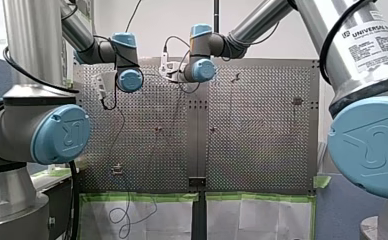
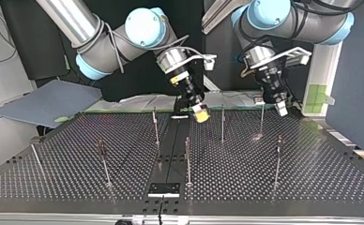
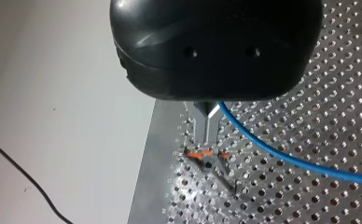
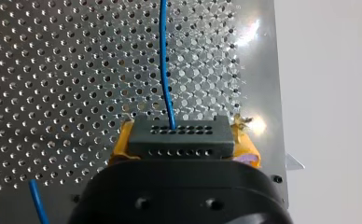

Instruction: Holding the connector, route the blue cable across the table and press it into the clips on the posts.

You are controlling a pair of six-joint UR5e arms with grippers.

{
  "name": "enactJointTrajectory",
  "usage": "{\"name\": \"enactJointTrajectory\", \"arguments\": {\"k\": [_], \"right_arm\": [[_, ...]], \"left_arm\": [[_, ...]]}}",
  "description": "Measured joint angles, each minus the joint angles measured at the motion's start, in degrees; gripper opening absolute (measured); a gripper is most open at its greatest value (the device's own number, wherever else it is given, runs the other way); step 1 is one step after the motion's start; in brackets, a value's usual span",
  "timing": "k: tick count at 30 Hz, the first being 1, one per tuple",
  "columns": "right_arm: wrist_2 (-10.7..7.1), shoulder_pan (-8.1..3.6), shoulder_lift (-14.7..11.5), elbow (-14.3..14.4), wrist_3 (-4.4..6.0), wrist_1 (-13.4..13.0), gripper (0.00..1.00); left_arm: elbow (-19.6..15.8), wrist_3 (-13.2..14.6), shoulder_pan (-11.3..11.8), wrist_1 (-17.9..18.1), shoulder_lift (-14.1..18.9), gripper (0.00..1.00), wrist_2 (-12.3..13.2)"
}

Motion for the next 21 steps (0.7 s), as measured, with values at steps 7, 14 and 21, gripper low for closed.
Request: {"name": "enactJointTrajectory", "arguments": {"k": [7, 14, 21], "right_arm": [[0.0, 0.11, 1.55, -3.33, 0.31, 1.77, 0.0], [0.0, 0.13, 4.07, -6.81, 0.77, 3.13, 0.0], [-0.01, 0.28, 6.64, -10.29, 0.92, 4.95, 0.0]], "left_arm": [[0.3, -0.35, 3.29, 0.1, -0.02, 0.02, 3.31], [2.05, -0.45, 6.46, 0.06, -0.48, 0.02, 6.56], [4.04, -0.87, 7.96, -0.28, -1.94, 0.02, 9.05]]}}
